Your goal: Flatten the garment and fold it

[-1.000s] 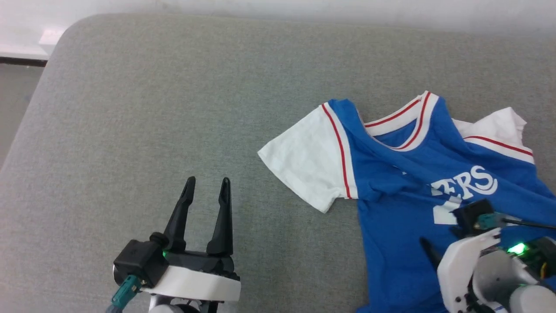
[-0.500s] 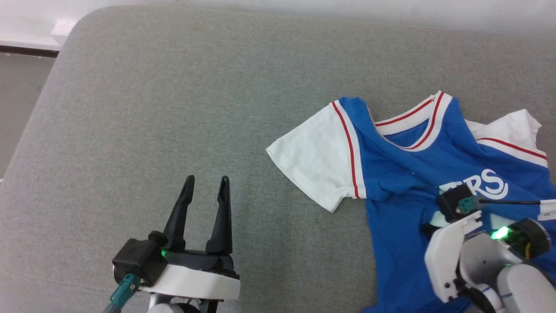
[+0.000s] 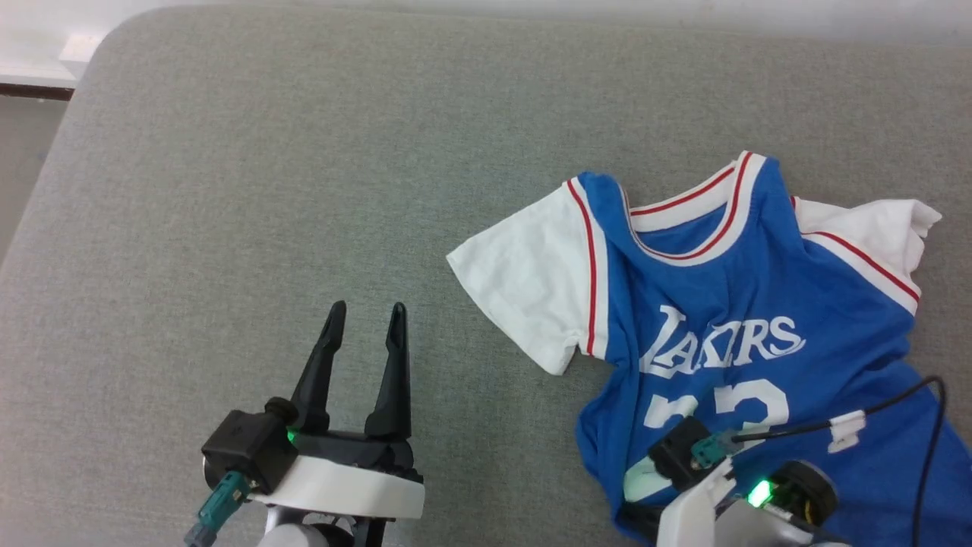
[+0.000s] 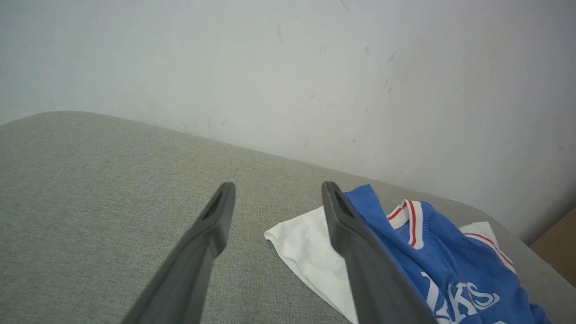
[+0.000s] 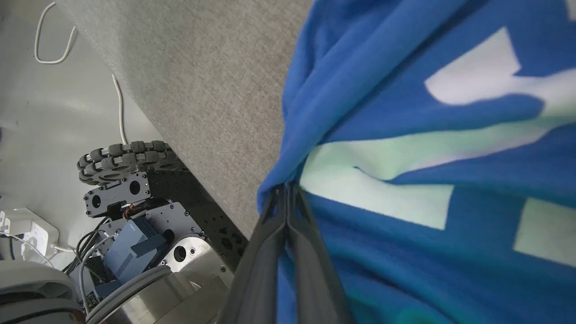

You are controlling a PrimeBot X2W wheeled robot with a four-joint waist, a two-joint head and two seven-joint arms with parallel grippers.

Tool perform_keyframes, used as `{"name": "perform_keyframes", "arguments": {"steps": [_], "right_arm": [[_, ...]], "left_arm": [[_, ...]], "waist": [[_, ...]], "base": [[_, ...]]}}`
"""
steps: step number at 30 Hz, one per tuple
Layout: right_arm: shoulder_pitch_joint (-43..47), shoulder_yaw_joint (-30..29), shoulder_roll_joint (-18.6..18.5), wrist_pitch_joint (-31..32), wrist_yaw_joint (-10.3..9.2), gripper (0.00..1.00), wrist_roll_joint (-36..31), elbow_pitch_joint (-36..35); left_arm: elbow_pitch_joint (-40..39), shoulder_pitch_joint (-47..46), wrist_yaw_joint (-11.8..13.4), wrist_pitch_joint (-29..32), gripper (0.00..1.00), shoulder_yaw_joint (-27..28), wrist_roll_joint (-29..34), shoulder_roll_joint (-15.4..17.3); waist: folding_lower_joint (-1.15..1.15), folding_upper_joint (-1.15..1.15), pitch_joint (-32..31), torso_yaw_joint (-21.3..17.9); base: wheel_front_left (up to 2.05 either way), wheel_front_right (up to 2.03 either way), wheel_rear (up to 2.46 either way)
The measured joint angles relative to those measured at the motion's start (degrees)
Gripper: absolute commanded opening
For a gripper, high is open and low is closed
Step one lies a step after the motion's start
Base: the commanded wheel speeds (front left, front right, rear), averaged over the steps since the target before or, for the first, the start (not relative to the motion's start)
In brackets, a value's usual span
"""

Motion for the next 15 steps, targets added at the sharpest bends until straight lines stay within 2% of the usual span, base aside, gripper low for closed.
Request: {"name": "perform_keyframes", "arguments": {"steps": [1,2,3,4,9,12,15], "right_arm": [[-0.04,-0.37,-0.30,-0.16,0.00,0.00,-0.14,-0.07],[-0.10,-1.07,-0.31,-1.00,0.00,0.32,-0.33,-0.33],[-0.26,-2.14,0.03,-2.27,0.00,0.80,-0.37,-0.74],[-0.43,-3.37,0.60,-3.58,0.00,1.00,-0.35,-1.25],[-1.55,-15.02,7.26,-15.50,0.01,1.00,-2.03,-5.88],[-2.03,-22.83,8.50,-24.26,0.01,1.00,-11.44,-8.86],[-1.39,-33.41,13.22,-34.09,0.00,1.00,-17.03,-10.79]], "left_arm": [[0.07,0.01,0.00,0.00,1.00,0.01,0.00,-0.01],[0.13,0.01,0.00,0.00,1.00,0.12,0.00,-0.01],[0.18,0.02,0.01,0.00,1.00,0.14,0.00,-0.01],[0.21,0.03,0.01,0.00,1.00,0.21,0.00,-0.01],[0.22,0.05,0.13,0.00,1.00,0.27,0.00,0.03],[-0.04,0.05,0.51,0.00,1.00,0.53,0.02,0.08],[-0.38,0.05,1.07,0.00,1.00,0.80,0.44,0.16]], "waist": [[0.00,0.00,0.01,-0.12],[0.00,0.00,0.00,-0.27],[0.00,0.00,-0.06,-0.47],[0.00,0.00,-0.15,-0.65],[0.00,0.00,-0.52,-1.49],[0.00,0.00,-0.38,-1.97],[0.00,0.00,0.02,-2.45]], "base": [[0.00,0.00,0.00],[0.00,0.00,0.00],[0.00,0.00,0.00],[0.00,0.00,0.00],[0.00,0.00,0.00],[0.00,0.00,0.00],[0.00,0.00,0.00]]}}
